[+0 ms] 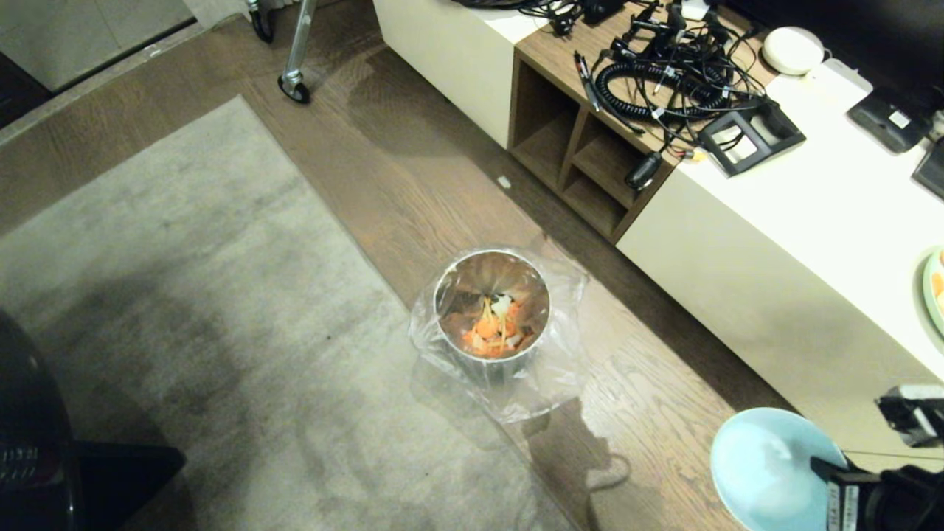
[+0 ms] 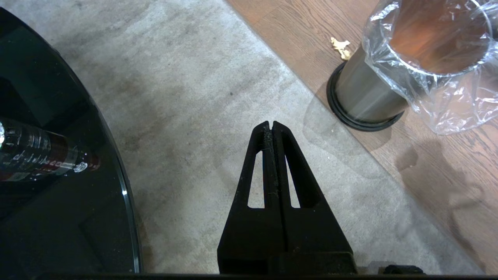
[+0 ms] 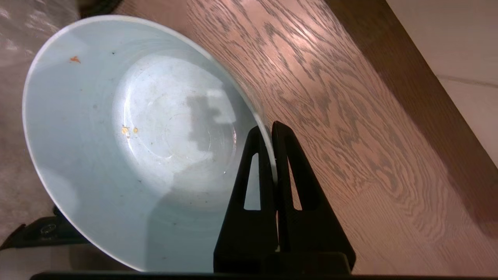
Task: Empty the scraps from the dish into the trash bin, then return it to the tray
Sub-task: Put the bowl back to the table
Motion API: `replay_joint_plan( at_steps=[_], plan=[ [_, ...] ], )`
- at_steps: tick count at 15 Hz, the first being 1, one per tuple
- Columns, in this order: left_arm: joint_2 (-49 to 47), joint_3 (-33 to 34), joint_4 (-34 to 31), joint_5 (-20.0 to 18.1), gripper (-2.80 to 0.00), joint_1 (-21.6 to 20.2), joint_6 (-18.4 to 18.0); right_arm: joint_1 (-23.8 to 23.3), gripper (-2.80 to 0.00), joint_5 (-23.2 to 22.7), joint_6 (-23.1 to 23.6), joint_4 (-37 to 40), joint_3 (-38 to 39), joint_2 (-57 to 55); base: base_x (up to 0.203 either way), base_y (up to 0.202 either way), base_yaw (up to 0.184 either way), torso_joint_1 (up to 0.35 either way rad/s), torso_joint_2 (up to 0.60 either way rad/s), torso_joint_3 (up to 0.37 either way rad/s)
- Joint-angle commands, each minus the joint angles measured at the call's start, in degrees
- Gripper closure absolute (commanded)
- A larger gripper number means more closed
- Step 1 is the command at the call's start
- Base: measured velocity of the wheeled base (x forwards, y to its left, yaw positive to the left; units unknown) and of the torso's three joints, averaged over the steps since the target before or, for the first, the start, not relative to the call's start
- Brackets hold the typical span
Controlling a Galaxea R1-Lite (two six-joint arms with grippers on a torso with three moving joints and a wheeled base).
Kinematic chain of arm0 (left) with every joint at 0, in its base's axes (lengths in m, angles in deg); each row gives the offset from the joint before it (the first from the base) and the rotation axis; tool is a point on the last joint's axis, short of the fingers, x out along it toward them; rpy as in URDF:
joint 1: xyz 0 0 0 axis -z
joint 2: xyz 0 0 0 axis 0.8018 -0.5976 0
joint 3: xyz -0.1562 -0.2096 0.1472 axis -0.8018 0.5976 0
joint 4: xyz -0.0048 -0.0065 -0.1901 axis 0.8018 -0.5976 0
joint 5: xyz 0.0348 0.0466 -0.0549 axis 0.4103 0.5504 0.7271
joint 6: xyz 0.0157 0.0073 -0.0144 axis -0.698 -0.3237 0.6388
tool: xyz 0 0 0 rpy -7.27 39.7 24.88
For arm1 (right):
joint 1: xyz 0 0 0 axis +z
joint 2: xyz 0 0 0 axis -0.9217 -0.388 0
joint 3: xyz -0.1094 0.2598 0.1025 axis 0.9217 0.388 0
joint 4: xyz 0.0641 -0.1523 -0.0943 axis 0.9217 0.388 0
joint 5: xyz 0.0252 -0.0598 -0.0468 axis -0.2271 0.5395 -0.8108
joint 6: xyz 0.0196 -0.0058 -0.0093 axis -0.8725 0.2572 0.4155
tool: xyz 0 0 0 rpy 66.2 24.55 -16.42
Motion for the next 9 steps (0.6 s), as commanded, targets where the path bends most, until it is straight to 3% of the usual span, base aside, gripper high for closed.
replay_joint_plan(
  at_steps=[1, 3, 6, 9],
  plan=[
    [0.02, 0.00, 0.02, 0.02, 0.00, 0.00, 0.05, -4.90, 0.00, -0.70, 0.17, 1.13, 2.71, 6.58, 0.000, 0.000, 0.000, 0.000, 0.00, 0.000],
    [0.02, 0.00, 0.02, 0.02, 0.00, 0.00, 0.05, -10.07, 0.00, -3.73, 2.94, 2.20, 4.54, 11.78, 0.000, 0.000, 0.000, 0.000, 0.00, 0.000],
    [0.02, 0.00, 0.02, 0.02, 0.00, 0.00, 0.05, -17.66, 0.00, -13.39, 10.55, 6.12, 5.84, 22.21, 0.000, 0.000, 0.000, 0.000, 0.00, 0.000],
    [0.02, 0.00, 0.02, 0.02, 0.00, 0.00, 0.05, -19.27, 0.00, -17.80, 13.96, 14.50, 6.08, 33.23, 0.000, 0.000, 0.000, 0.000, 0.00, 0.000]
  ],
)
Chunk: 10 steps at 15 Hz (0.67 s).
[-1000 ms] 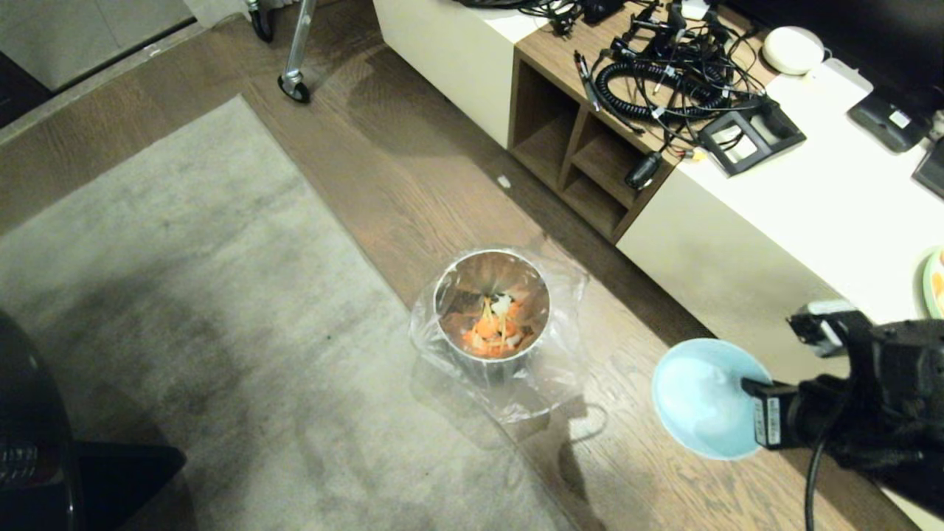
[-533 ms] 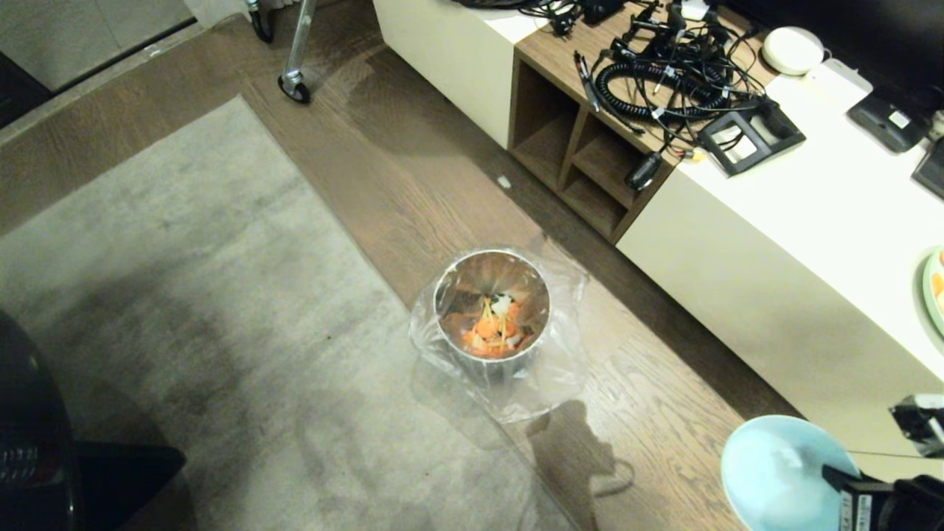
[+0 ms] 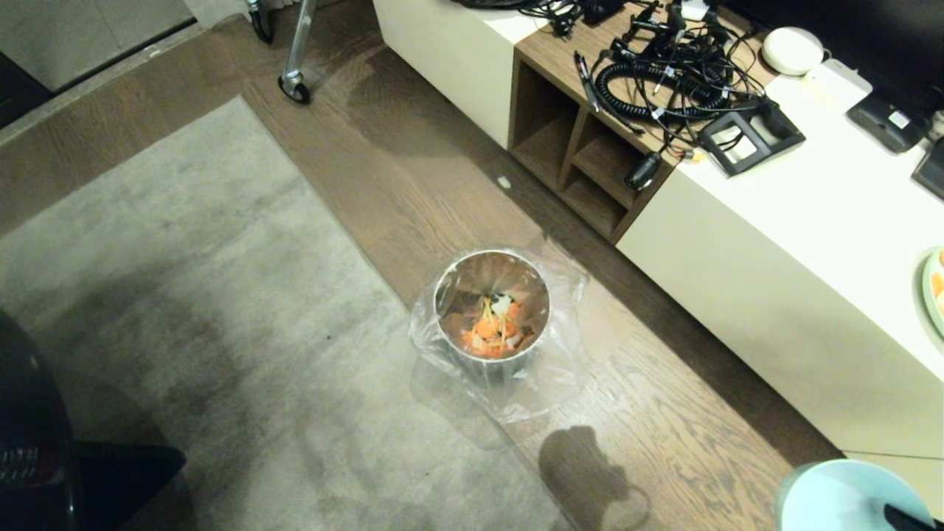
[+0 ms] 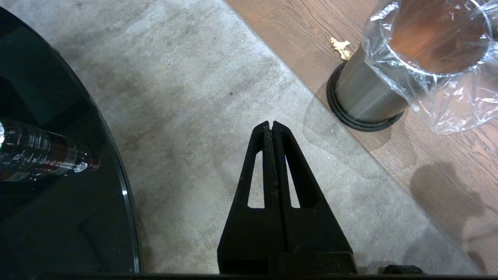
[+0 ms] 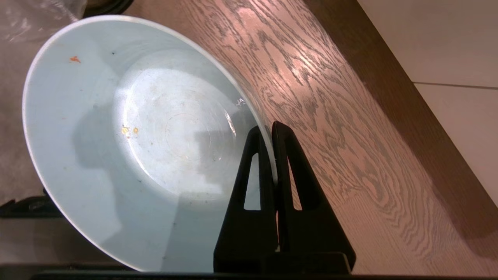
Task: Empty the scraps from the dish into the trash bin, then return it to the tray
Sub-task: Put the bowl back to the table
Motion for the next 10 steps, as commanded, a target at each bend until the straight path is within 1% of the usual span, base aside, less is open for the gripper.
replay_joint_plan(
  at_steps=[1, 3, 5, 10],
  plan=[
    [0.02, 0.00, 0.02, 0.02, 0.00, 0.00, 0.05, -1.25, 0.00, -1.16, 1.36, 7.30, 0.22, 12.55, 0.000, 0.000, 0.000, 0.000, 0.00, 0.000],
    [0.02, 0.00, 0.02, 0.02, 0.00, 0.00, 0.05, -2.48, 0.00, -1.61, 2.04, 13.55, 0.24, 20.98, 0.000, 0.000, 0.000, 0.000, 0.00, 0.000],
    [0.02, 0.00, 0.02, 0.02, 0.00, 0.00, 0.05, -3.60, 0.00, -1.94, 2.42, 17.29, 0.09, 27.68, 0.000, 0.000, 0.000, 0.000, 0.00, 0.000],
    [0.02, 0.00, 0.02, 0.02, 0.00, 0.00, 0.05, -2.77, 0.00, -2.12, 2.58, 18.67, 0.09, 39.90, 0.000, 0.000, 0.000, 0.000, 0.00, 0.000]
  ],
)
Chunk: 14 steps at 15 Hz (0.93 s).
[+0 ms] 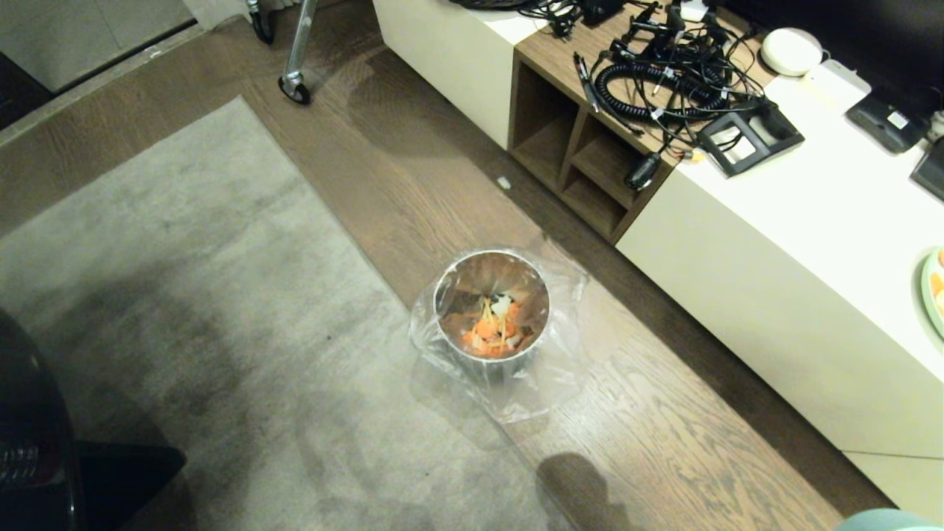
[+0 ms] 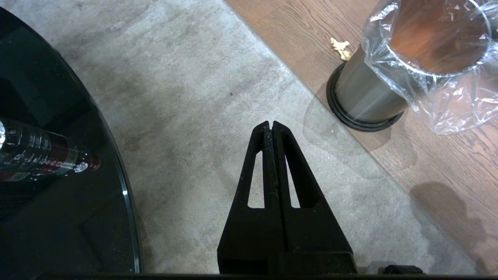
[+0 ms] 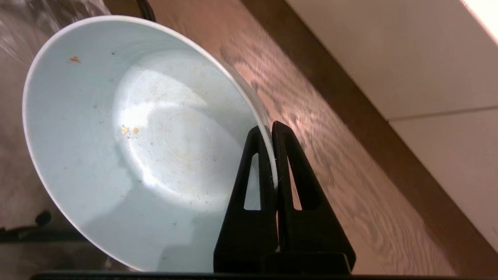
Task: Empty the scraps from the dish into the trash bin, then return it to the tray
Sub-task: Put the bowl back to the table
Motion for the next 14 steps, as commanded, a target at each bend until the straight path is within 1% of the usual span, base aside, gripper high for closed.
replay_joint_plan(
  at_steps=[1, 2, 14],
  plan=[
    [0.02, 0.00, 0.02, 0.00, 0.00, 0.00, -0.03, 0.37, 0.00, 0.03, 0.12, -0.06, -0.01, 9.03, 0.000, 0.000, 0.000, 0.000, 0.00, 0.000],
    [0.02, 0.00, 0.02, 0.02, 0.00, 0.00, 0.04, 0.44, 0.00, 0.05, 0.28, -0.55, 0.13, 10.52, 0.000, 0.000, 0.000, 0.000, 0.00, 0.000],
    [0.02, 0.00, 0.02, 0.09, 0.00, 0.00, 0.04, 0.45, 0.00, 0.06, 0.19, -0.75, 0.16, 10.58, 0.000, 0.000, 0.000, 0.000, 0.00, 0.000]
  ],
)
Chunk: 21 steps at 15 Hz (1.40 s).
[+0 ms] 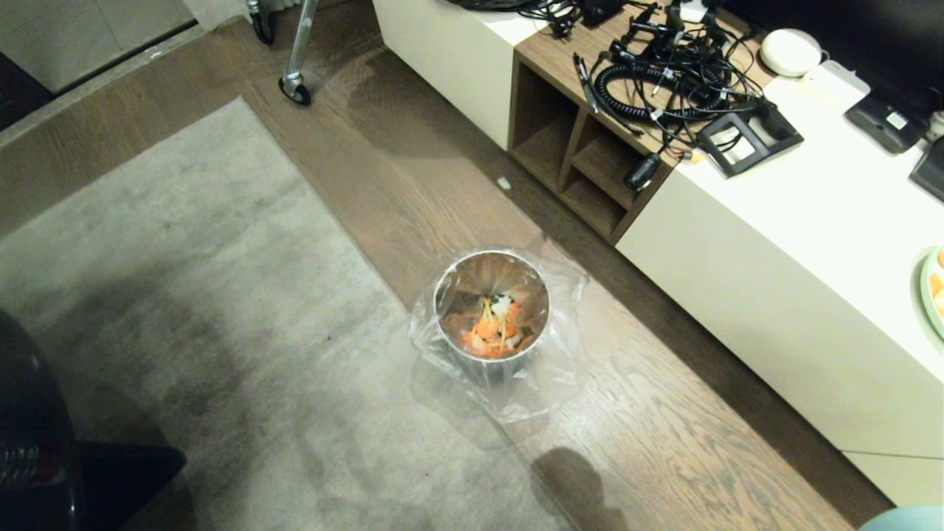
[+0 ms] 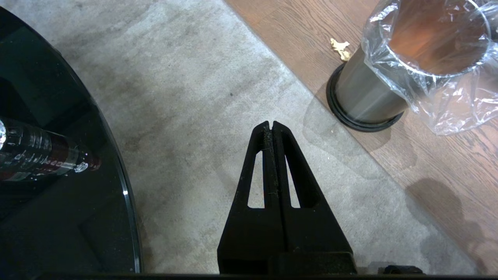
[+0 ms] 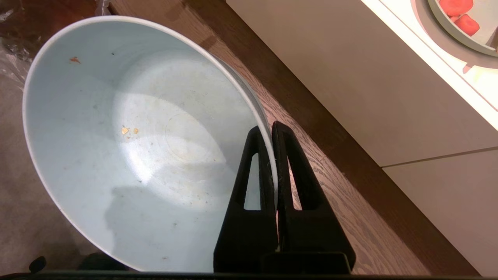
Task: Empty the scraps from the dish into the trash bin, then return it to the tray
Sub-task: Put the bowl back to the table
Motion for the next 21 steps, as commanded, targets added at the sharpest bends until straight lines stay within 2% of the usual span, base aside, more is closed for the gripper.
replay_joint_plan(
  at_steps=[1, 11, 21],
  plan=[
    [0.02, 0.00, 0.02, 0.00, 0.00, 0.00, 0.00, 0.00, 0.00, 0.02, 0.00, 0.00, 0.00, -0.21, 0.000, 0.000, 0.000, 0.000, 0.00, 0.000],
    [0.02, 0.00, 0.02, 0.04, 0.00, 0.00, 0.00, 0.00, 0.00, 0.02, 0.00, -0.03, 0.00, -0.21, 0.000, 0.000, 0.000, 0.000, 0.00, 0.000],
    [0.02, 0.00, 0.02, 0.04, 0.00, 0.00, 0.17, 0.00, 0.00, 0.02, -0.06, 0.00, 0.00, -0.21, 0.000, 0.000, 0.000, 0.001, 0.00, 0.179]
  ],
)
